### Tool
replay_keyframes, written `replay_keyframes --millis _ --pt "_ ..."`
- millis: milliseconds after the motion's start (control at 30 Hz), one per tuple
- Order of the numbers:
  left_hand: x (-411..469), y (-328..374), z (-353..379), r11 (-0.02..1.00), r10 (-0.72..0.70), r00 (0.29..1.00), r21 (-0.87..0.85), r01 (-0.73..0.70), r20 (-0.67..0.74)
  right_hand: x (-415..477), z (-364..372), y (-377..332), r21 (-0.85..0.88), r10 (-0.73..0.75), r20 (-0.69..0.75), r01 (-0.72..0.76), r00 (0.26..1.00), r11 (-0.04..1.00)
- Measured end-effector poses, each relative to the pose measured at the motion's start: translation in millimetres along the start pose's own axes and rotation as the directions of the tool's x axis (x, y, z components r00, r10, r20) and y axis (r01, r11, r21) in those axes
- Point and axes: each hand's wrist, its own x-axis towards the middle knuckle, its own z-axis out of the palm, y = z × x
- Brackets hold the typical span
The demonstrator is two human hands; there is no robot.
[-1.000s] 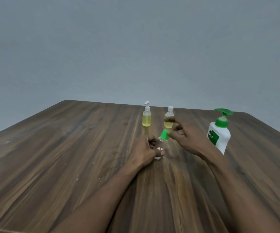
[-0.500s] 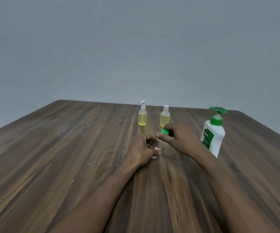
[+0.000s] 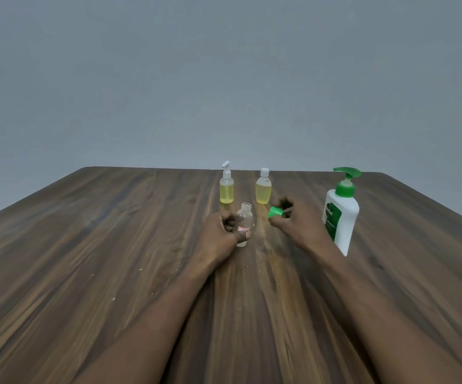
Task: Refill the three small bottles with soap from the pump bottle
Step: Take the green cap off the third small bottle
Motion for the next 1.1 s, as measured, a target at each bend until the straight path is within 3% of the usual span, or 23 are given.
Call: replay_keyframes --millis 200,267,533,800,900,967,1100 --pt "-1.5 1.0 -1.2 0.999 -0.028 0.998 -0.019 0.027 -0.054 8.6 3.4 19.0 0.174 0.104 -0.004 -0.102 0.995 0.98" --pt "-2.8 1.2 -2.6 0.999 -0.029 0.998 -0.022 0.028 -0.049 9.1 8.0 25.5 0.142 0.108 -0.047 -0.101 0.993 0.985" --pt "-5.0 0.0 -2.8 0.996 -0.036 0.999 -0.086 0.035 -0.01 14.1 30.8 36.8 -0.101 0.078 0.034 -0.075 0.996 0.992" --pt "-5.7 3.8 -1.2 0.995 -0.064 0.998 -0.082 0.062 -0.014 12.4 23.4 24.9 -0.149 0.027 0.038 -0.021 0.999 0.989" --pt "-7.4 8.0 0.2 1.0 0.007 0.997 0.002 -0.007 -0.071 4.9 10.1 11.3 0.132 -0.066 -0.005 0.066 0.998 0.989" --pt "-9.2 10.1 1.6 0.995 0.079 0.994 0.061 -0.074 -0.075 -4.8 3.7 2.3 0.341 -0.123 0.08 0.089 0.989 0.936" --pt "-14.2 12.7 3.7 0.98 0.167 0.982 0.12 -0.157 -0.083 -12.9 7.5 -4.2 0.387 -0.107 0.173 0.032 0.979 0.922"
